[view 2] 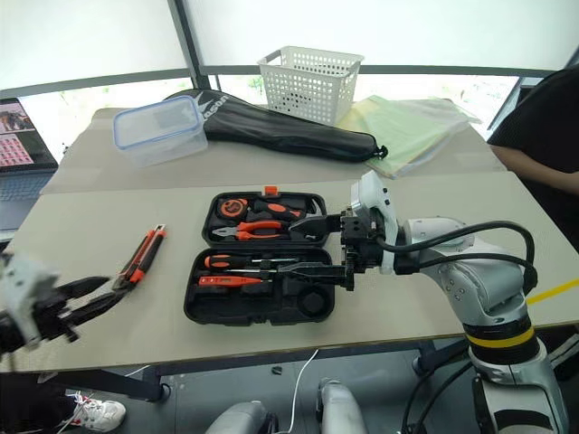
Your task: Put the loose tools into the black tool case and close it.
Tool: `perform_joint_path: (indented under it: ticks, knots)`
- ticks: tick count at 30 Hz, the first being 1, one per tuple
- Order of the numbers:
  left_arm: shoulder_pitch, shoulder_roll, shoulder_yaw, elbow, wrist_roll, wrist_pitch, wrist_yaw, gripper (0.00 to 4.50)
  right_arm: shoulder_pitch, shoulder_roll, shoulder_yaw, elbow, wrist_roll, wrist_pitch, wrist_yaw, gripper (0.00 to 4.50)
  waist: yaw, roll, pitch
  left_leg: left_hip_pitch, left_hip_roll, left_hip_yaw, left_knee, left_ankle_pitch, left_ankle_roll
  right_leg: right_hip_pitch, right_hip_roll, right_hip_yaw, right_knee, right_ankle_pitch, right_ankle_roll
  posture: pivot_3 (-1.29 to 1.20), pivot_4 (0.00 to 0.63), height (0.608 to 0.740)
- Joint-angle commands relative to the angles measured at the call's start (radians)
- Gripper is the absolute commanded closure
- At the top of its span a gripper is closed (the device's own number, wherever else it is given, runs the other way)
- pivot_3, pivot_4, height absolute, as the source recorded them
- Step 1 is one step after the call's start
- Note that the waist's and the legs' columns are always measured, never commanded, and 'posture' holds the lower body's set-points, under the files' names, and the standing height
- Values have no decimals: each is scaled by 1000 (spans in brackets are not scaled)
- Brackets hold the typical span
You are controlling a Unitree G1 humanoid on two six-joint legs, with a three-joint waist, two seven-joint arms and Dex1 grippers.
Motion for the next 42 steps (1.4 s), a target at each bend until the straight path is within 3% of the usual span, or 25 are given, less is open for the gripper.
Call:
perform_joint_path:
  ticks: [1,3,8,13,20,24,27,33,38,42]
  knots:
    - [82,-27,116,-35,-28,33,27,726,-43,7,6,3,-3,-36,54,0,7,0,0,0,0,0,0,0,0,0,0,0,0,0,0,0,150,740]
    - [106,-27,126,-44,-35,40,31,54,-54,12,20,11,-16,-46,71,0,17,-1,0,0,0,0,0,0,0,1,-1,0,0,0,0,0,150,740]
    - [-22,75,-21,-31,-4,159,138,54,-61,35,35,22,-45,-68,64,0,33,-1,0,1,-1,-3,0,0,0,4,-1,-1,1,0,0,0,150,740]
    - [-285,186,-249,69,-3,306,200,54,-24,42,37,-16,-68,-85,48,0,22,-2,-1,3,-1,-3,0,0,-1,5,0,-1,1,0,0,0,150,740]
    - [-577,205,-517,324,67,373,245,54,44,45,17,-85,-62,-67,-8,0,-6,-1,-1,1,-2,-1,-1,1,-2,-1,1,-3,6,0,0,0,150,740]
    - [-643,198,-604,438,112,310,233,54,69,36,8,-111,-59,-63,-29,0,-8,-1,-1,1,-2,0,-1,1,-3,-2,0,-4,8,0,-1,0,150,740]
    - [-672,175,-615,490,109,273,213,692,78,26,-4,-122,-60,-62,-41,0,-3,-1,-1,3,-2,0,-1,2,-5,-2,-1,-2,7,-1,-2,0,150,740]
    - [-667,147,-579,447,67,245,184,2716,104,4,-22,-147,-53,-60,-56,0,0,-1,-1,3,-2,-1,-1,2,-6,-1,-2,1,9,-1,-2,0,150,740]
    - [-657,161,-477,289,-52,47,-25,2715,146,-30,-39,-171,-30,-31,-53,0,8,-3,0,0,-2,-2,1,2,-5,-2,-2,0,10,-1,-2,0,150,740]
    - [-700,294,-572,178,-92,-58,-309,2715,199,-84,-69,-183,-21,-32,-32,0,8,-4,1,-2,-2,-2,1,2,-5,-3,-2,-1,9,-1,-2,0,150,740]
